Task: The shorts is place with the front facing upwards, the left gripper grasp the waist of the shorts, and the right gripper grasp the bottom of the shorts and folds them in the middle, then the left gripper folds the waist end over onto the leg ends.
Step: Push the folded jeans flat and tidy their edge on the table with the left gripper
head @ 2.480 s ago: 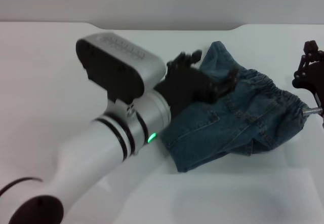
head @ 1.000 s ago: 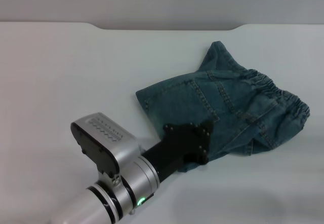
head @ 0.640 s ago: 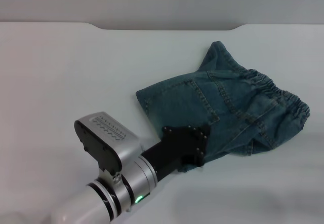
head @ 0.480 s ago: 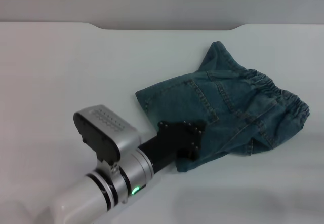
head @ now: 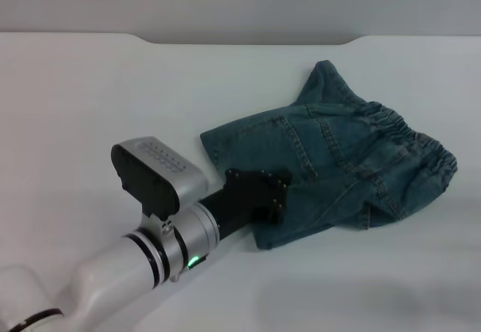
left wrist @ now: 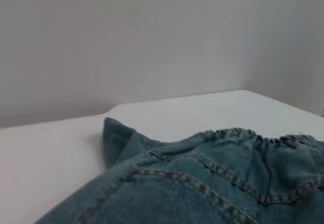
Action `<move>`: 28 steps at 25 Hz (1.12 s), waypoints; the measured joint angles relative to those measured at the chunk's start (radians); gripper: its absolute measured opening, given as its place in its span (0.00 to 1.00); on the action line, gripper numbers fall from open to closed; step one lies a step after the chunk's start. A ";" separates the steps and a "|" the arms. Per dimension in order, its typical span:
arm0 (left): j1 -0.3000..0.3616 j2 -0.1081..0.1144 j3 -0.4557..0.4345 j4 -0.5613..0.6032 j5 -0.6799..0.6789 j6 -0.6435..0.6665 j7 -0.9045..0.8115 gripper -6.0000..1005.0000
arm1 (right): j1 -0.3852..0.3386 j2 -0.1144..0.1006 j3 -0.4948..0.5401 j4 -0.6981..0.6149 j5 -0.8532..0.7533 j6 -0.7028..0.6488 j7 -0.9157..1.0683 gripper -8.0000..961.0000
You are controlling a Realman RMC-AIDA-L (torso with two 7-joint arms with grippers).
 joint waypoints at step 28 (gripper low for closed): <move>0.142 0.015 -0.042 -0.122 0.128 0.098 0.013 0.02 | 0.033 -0.002 -0.001 -0.002 -0.006 0.035 -0.001 0.01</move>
